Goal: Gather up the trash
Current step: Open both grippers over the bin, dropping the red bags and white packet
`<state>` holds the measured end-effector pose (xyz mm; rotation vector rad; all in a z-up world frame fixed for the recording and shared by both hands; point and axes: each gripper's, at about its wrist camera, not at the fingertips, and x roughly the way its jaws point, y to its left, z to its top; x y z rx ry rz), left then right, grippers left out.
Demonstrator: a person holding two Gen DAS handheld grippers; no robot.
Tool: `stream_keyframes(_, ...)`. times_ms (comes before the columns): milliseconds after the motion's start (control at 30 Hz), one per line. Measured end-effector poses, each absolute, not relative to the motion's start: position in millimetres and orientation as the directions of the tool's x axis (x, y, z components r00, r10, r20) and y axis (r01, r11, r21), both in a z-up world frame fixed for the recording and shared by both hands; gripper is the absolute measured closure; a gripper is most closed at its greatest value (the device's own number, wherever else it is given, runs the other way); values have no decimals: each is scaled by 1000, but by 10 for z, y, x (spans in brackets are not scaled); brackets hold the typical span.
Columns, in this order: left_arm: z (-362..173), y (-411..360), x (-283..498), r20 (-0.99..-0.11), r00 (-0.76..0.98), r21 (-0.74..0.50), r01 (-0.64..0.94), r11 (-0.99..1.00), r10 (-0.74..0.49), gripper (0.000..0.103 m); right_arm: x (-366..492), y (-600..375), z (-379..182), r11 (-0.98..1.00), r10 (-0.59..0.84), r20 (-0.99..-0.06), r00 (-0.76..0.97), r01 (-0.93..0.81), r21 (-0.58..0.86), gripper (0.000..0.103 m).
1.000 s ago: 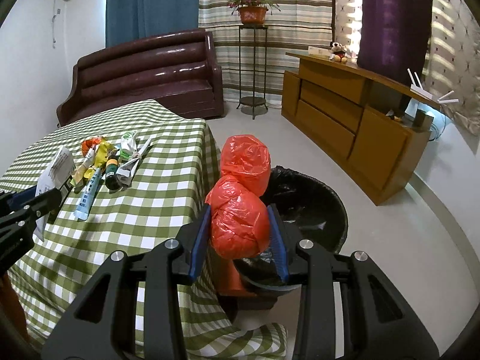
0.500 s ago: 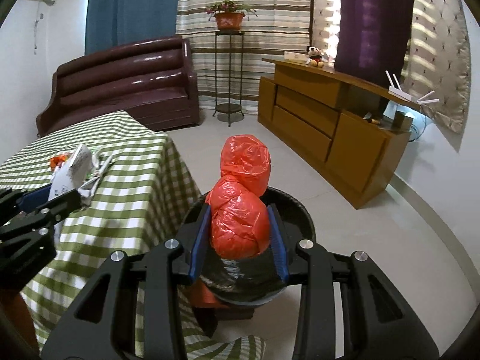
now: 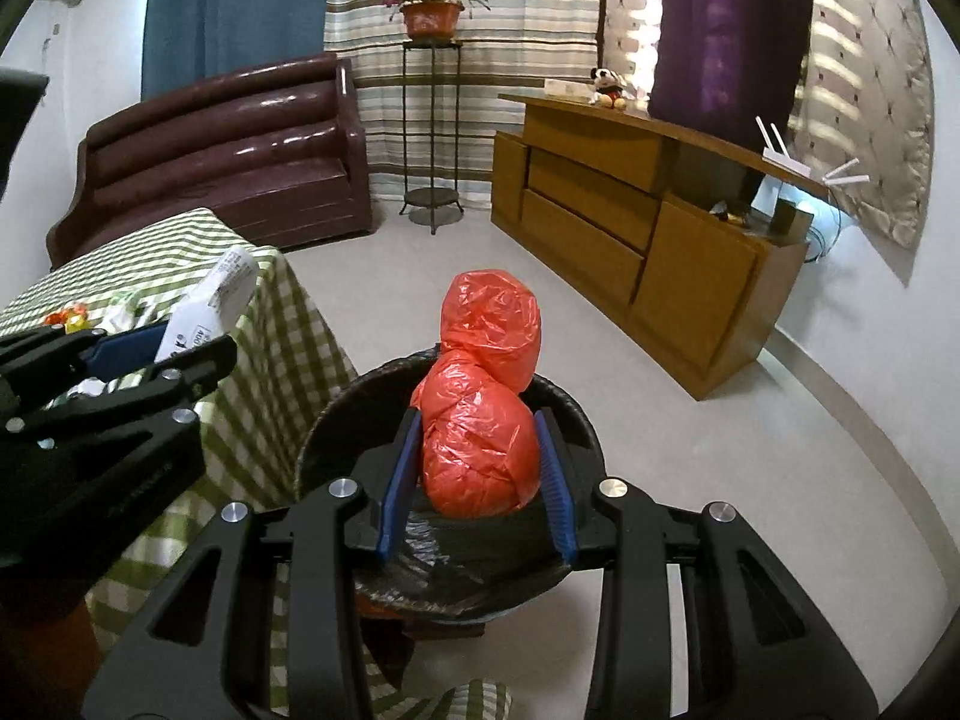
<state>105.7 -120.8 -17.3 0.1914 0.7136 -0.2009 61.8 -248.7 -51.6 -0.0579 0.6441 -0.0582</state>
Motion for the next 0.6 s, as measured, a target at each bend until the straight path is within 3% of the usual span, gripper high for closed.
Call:
stream_keyframes(67, -219, -1311, 1118, -670, 735, 129, 256, 958, -106, 63, 673, -2520, -535, 998, -64, -604, 795, 36, -58, 65)
stream_keyframes(133, -252, -1350, 1157, -672, 734, 147, 256, 955, -93, 45, 718, -2552, -548, 997, -72, -605, 793, 47, -57, 61)
stream_keyframes(300, -290, -1303, 1186, -682, 727, 145, 235, 961, -75, 33, 727, -2616, -576, 997, -78, -610, 788, 63, -45, 54)
stream_keyframes(467, -239, -1233, 1154, -679, 731, 132, 221, 966, -74, 33, 683, -2643, -517, 996, -85, -601, 795, 75, -42, 52)
stream_keyframes(600, -177, -1083, 1084, -673, 736, 116, 202, 973, -72, 32, 634, -2609, -448, 996, -87, -581, 809, 77, -42, 43)
